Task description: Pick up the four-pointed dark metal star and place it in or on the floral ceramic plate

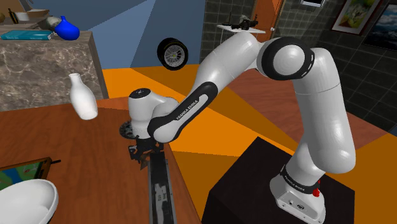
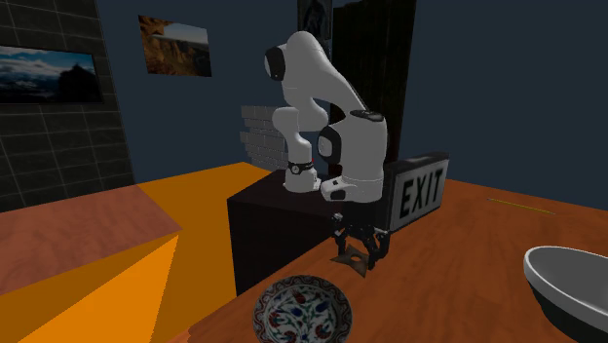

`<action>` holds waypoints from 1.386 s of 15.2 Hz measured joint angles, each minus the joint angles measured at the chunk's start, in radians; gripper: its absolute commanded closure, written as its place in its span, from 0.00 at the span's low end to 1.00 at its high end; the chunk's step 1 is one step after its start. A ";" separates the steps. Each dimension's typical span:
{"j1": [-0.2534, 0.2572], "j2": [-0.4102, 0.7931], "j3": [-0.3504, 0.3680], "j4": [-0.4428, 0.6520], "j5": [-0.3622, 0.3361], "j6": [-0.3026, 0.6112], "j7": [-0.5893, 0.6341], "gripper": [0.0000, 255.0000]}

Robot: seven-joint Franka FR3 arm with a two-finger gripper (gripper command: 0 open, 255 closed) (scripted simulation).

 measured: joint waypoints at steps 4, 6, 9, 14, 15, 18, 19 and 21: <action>0.000 0.000 0.000 0.000 0.000 0.000 0.000 1.00; 0.000 0.000 0.000 0.000 0.000 0.000 0.000 1.00; -0.001 -0.004 0.002 0.001 0.002 -0.005 -0.002 1.00; -0.014 -0.047 0.019 0.000 0.024 -0.045 -0.015 1.00; -0.015 -0.056 0.023 0.001 0.029 -0.054 -0.016 1.00; -0.023 -0.081 0.032 0.002 0.042 -0.079 -0.026 1.00; -0.026 -0.091 0.036 0.004 0.048 -0.091 -0.030 1.00; -0.030 -0.107 0.042 0.007 0.057 -0.109 -0.036 1.00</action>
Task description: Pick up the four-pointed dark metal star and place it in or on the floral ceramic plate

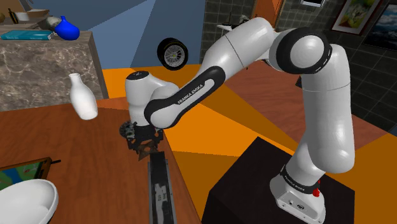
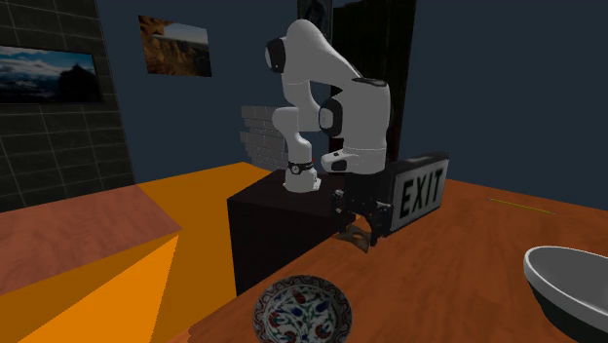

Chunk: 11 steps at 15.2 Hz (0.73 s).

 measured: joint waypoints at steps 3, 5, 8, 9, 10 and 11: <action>-0.003 -0.023 0.009 0.011 0.013 -0.032 -0.006 1.00; -0.009 -0.041 0.015 0.013 0.023 -0.051 -0.014 1.00; -0.017 -0.020 0.009 0.075 0.025 -0.092 -0.040 1.00; -0.019 -0.001 0.003 0.109 0.021 -0.106 -0.051 1.00; -0.024 0.019 -0.003 0.137 0.018 -0.115 -0.065 1.00; -0.026 0.037 -0.008 0.169 0.015 -0.130 -0.078 1.00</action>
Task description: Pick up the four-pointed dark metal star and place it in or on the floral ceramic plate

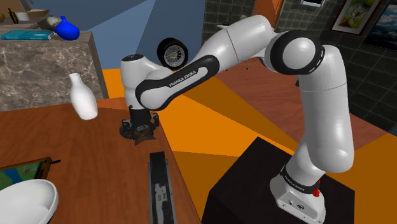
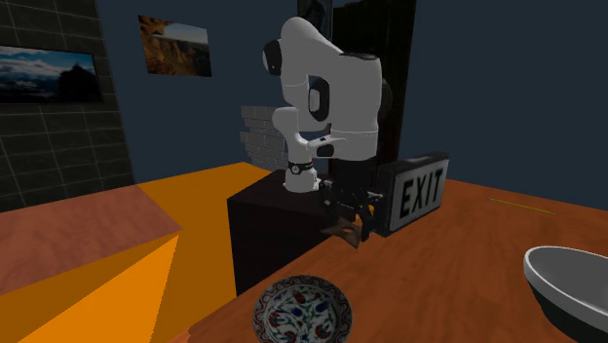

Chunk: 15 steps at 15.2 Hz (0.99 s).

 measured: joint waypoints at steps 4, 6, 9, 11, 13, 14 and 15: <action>0.001 0.131 -0.030 0.221 -0.018 -0.090 -0.064 1.00; 0.007 0.192 -0.042 0.328 -0.024 -0.133 -0.092 1.00; 0.024 0.319 -0.063 0.558 -0.033 -0.230 -0.145 1.00; 0.038 0.407 -0.076 0.721 -0.036 -0.300 -0.183 1.00; 0.048 0.454 -0.082 0.790 -0.039 -0.319 -0.194 1.00; 0.049 0.465 -0.084 0.800 -0.040 -0.318 -0.198 1.00; 0.048 0.468 -0.084 0.793 -0.041 -0.309 -0.197 1.00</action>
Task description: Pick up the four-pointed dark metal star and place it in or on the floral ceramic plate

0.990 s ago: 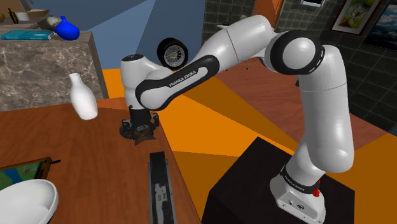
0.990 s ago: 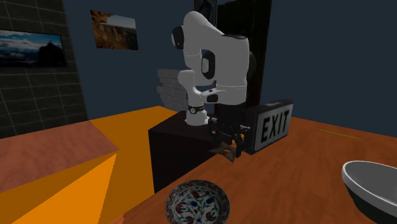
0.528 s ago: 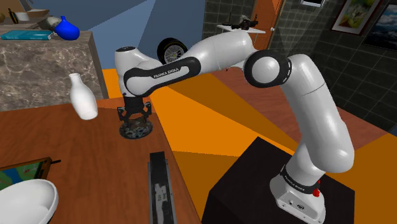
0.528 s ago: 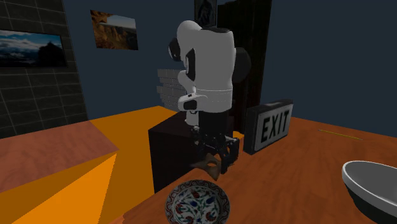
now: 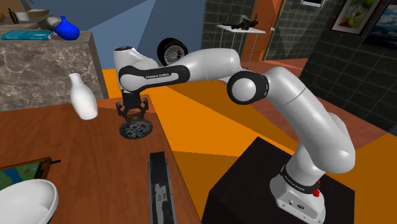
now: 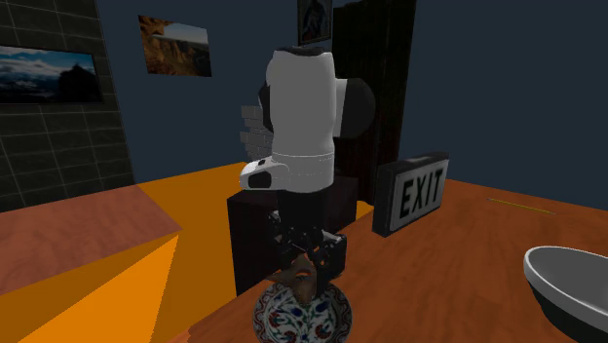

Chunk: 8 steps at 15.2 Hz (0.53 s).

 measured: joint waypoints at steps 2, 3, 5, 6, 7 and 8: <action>0.000 0.013 -0.002 -0.005 -0.002 0.018 0.000 1.00; 0.000 0.019 -0.003 -0.005 -0.003 0.024 0.001 1.00; -0.003 0.023 -0.004 -0.026 -0.005 0.047 0.004 1.00; -0.002 0.031 -0.005 -0.027 -0.007 0.057 0.005 1.00; -0.004 0.033 -0.006 -0.038 -0.008 0.070 0.006 1.00; -0.002 0.047 -0.008 -0.028 -0.009 0.073 0.004 1.00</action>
